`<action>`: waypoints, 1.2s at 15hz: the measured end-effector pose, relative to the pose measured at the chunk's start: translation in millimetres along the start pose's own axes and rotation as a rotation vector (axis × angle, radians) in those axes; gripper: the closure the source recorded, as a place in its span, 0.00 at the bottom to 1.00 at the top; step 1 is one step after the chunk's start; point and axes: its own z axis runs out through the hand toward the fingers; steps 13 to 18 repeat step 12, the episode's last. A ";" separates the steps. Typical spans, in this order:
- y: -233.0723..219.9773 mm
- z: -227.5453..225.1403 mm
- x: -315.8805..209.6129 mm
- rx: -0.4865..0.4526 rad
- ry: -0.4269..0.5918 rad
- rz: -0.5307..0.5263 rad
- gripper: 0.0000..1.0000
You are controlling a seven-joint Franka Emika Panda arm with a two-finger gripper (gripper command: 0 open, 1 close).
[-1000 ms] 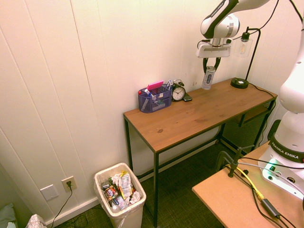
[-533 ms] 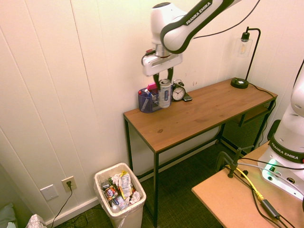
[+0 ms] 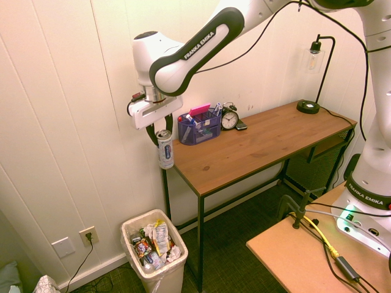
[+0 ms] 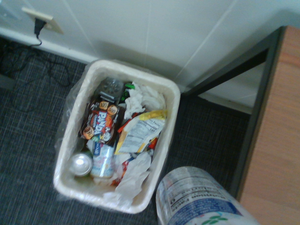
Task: Throw the can in the trash bin
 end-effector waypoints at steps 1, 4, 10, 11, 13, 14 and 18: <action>-1.9 3.1 -3.6 0.000 -0.037 -0.031 0.00; -4.2 2.6 -11.7 0.011 -0.103 -0.110 0.00; -1.7 -2.2 -5.5 0.021 -0.110 -0.126 0.00; 0.6 -8.4 0.1 0.027 -0.100 -0.118 0.00; 6.6 -17.1 10.8 0.030 -0.078 -0.105 0.00; 6.6 -17.1 10.8 0.030 -0.078 -0.105 0.00; 6.6 -17.1 10.8 0.030 -0.078 -0.105 0.00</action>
